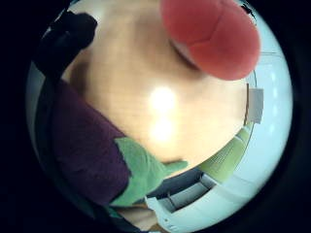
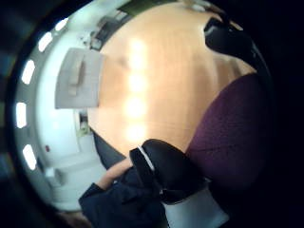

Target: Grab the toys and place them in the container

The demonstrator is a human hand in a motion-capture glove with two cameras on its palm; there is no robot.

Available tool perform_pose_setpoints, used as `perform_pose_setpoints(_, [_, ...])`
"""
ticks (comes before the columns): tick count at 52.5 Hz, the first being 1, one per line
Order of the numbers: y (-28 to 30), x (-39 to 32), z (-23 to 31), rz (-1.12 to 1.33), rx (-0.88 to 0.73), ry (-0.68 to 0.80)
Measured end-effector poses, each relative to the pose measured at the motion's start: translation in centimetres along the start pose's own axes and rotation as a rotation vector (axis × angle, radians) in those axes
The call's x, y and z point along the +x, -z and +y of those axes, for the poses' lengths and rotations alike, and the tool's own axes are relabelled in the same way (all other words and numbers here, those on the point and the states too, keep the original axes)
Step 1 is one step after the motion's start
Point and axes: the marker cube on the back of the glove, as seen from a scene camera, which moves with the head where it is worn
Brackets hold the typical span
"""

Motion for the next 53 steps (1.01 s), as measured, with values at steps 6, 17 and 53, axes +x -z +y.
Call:
perform_pose_setpoints(6, [-0.3,-0.1,0.4,-0.001,0.003,0.006])
perform_pose_setpoints(17, [0.2,-0.7,1.0,0.007,0.102,0.051])
perform_pose_setpoints(53, [14.3,-4.9,-5.2,0.014,0.225,0.140])
